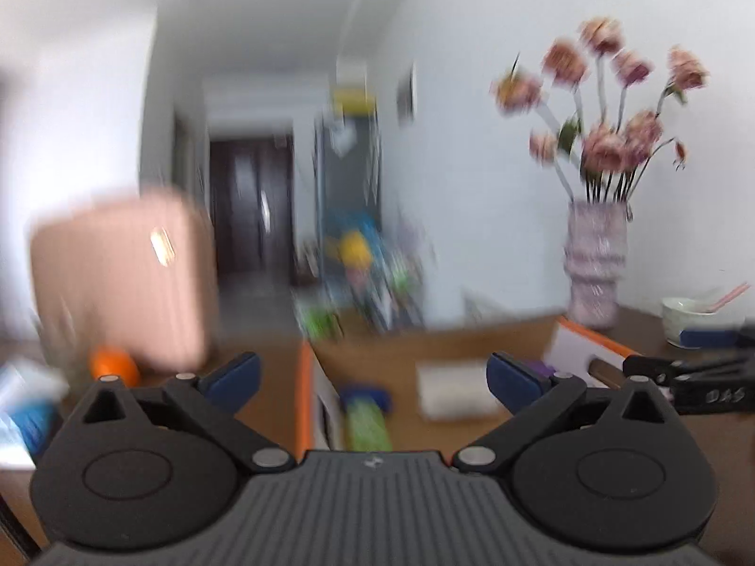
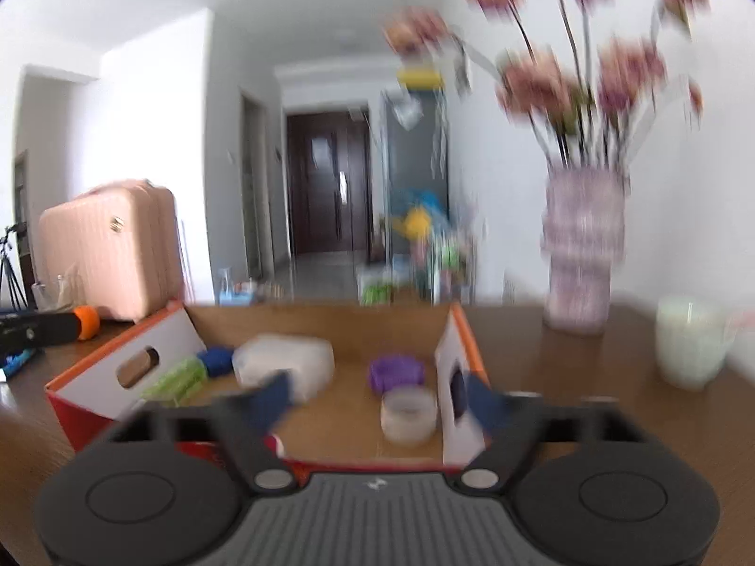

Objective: Organize rigid objects
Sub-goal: 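Carry the lint roller and white cap into the box and open both tools, then withdraw both tools from the box toward the remaining items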

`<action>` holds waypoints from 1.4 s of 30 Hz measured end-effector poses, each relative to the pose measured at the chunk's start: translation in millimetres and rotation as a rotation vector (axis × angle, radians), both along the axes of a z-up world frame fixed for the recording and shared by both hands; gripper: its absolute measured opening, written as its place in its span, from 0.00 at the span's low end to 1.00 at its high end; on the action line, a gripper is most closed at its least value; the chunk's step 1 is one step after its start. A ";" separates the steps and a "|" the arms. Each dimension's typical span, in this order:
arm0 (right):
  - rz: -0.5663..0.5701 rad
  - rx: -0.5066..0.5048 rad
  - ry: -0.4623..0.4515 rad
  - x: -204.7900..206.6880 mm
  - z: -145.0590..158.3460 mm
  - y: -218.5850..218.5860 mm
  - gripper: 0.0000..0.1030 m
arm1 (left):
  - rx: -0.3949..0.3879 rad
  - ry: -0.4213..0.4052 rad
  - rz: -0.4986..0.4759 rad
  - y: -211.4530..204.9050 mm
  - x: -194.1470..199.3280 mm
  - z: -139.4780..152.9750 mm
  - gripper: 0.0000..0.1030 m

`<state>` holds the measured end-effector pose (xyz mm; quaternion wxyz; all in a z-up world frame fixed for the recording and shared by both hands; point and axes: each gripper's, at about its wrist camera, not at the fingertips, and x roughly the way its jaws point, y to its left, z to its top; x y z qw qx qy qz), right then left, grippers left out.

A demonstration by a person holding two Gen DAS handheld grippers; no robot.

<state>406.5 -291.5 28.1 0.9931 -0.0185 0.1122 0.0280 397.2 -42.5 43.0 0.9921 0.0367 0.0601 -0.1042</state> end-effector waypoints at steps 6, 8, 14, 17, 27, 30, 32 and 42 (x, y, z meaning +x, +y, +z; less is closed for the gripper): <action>0.085 0.078 -0.016 -14.3 11.1 0.4 0.90 | -0.059 0.053 0.026 7.8 -18.5 2.8 1.00; 0.063 0.100 -0.040 -24.6 14.7 -1.2 0.90 | -0.079 0.055 0.044 12.3 -29.1 9.5 1.00; 0.073 0.147 -0.073 -81.5 28.4 -5.8 0.91 | -0.067 0.063 0.068 21.3 -73.6 23.1 1.00; 0.085 0.112 -0.065 -117.3 33.0 -3.9 0.93 | -0.017 0.141 0.107 21.9 -92.3 17.5 1.00; 0.050 0.041 -0.004 -237.1 -6.0 -2.2 0.99 | -0.091 0.184 0.101 48.6 -218.1 -14.8 1.00; 0.078 0.067 0.071 -242.5 -19.4 -1.9 0.99 | -0.040 0.207 0.066 44.6 -229.1 -18.4 1.00; 0.070 0.049 0.079 -242.7 -20.5 1.1 0.99 | -0.007 0.205 0.085 37.9 -227.0 -19.8 1.00; 0.033 0.067 0.143 -218.9 -26.9 -5.9 0.96 | -0.001 0.313 0.062 27.0 -186.9 -28.8 1.00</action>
